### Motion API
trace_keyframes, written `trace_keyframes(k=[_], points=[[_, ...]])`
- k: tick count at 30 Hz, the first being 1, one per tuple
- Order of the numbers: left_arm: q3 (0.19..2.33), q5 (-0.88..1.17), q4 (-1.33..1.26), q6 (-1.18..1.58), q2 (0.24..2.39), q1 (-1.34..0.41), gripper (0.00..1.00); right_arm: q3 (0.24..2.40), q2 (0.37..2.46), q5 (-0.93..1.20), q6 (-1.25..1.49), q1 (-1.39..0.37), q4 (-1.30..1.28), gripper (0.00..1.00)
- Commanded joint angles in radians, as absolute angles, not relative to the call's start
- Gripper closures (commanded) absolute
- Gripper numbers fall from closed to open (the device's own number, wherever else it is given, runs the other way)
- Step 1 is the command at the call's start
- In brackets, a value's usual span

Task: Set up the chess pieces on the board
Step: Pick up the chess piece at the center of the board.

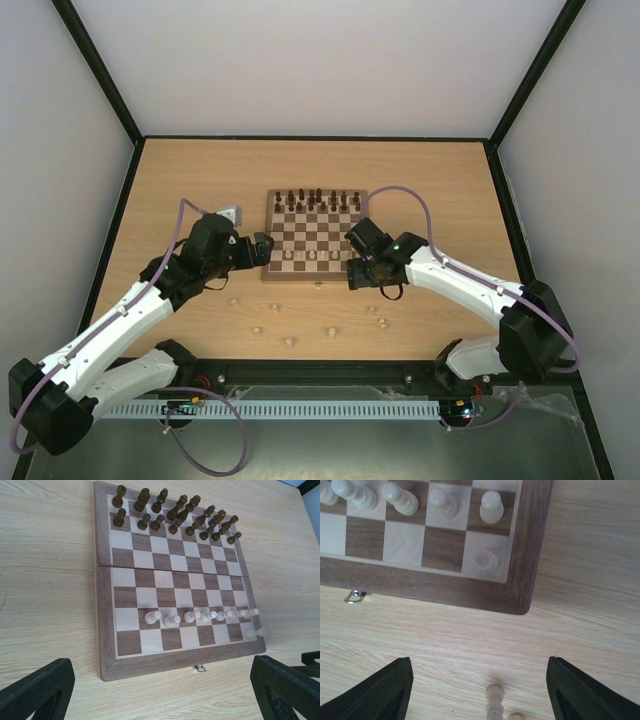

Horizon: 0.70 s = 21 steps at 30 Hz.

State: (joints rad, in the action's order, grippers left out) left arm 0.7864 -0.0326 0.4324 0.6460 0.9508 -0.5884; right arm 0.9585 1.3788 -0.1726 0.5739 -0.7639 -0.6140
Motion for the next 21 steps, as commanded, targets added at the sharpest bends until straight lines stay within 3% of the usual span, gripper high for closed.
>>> trace_keyframes(k=[1, 9, 21], points=[[0.772, -0.011, 0.431, 0.638, 0.91, -0.582, 0.01, 0.896, 1.318, -0.123, 0.595, -0.759, -0.626, 0.28], [0.734, 0.015, 0.508, 0.674, 0.787, -0.58, 0.01, 0.844, 1.243, -0.089, 0.66, -0.764, -0.632, 0.31], [0.729, 0.021, 0.585, 0.696, 0.658, -0.582, 0.01, 0.821, 1.256, -0.177, 0.756, -0.815, -0.689, 0.48]])
